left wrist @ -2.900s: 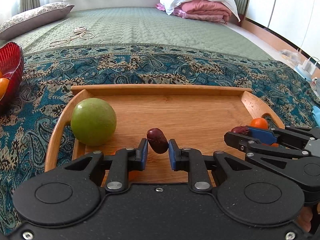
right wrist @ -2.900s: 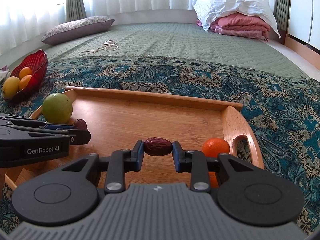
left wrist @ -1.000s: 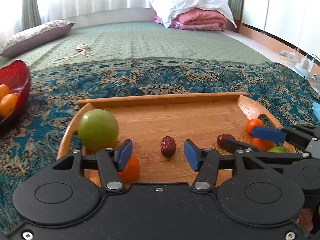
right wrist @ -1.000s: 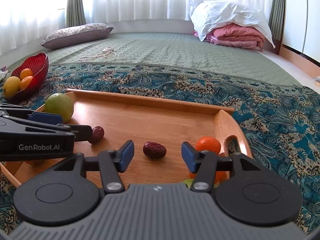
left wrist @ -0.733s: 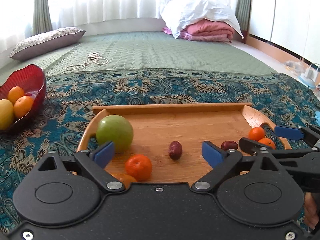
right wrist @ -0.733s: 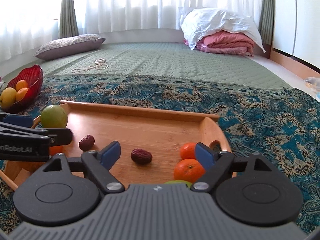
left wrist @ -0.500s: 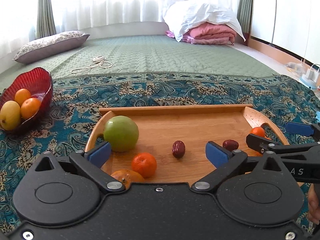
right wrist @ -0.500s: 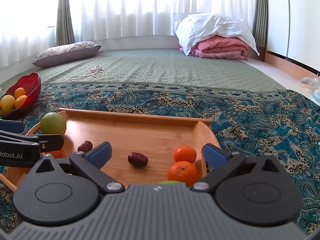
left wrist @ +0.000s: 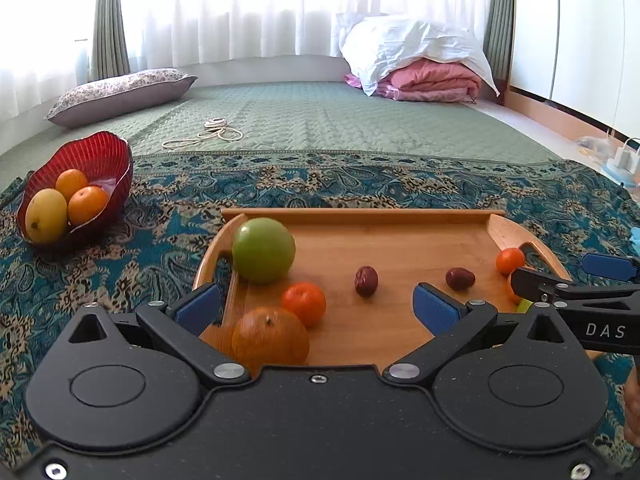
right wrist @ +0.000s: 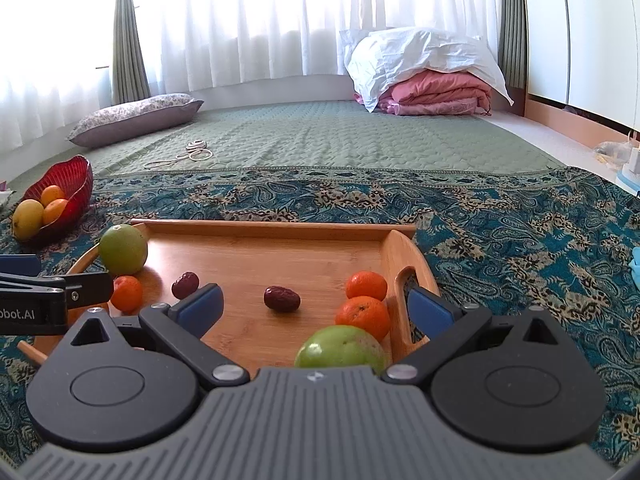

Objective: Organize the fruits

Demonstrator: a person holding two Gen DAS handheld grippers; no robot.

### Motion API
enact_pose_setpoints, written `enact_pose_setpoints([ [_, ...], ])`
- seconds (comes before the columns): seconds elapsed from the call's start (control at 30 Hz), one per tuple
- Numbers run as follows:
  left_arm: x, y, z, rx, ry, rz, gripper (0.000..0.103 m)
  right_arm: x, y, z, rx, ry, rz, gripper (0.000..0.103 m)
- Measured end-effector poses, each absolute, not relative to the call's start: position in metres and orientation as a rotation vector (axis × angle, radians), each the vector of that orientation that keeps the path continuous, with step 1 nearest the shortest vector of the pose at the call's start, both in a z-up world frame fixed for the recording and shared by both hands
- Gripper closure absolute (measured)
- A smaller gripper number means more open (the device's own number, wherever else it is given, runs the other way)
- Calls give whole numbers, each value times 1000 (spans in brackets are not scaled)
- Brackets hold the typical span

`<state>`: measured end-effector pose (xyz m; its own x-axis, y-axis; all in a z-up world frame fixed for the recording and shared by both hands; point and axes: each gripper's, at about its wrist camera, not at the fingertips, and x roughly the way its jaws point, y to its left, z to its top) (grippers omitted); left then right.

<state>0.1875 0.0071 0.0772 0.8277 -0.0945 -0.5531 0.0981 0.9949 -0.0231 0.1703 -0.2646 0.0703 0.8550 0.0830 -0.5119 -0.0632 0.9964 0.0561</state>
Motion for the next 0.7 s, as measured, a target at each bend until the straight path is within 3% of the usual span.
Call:
enact_pose_setpoints([
  [0.7, 109, 16, 46, 17, 576, -78, 0, 94, -248, 40, 10, 513, 92, 0],
])
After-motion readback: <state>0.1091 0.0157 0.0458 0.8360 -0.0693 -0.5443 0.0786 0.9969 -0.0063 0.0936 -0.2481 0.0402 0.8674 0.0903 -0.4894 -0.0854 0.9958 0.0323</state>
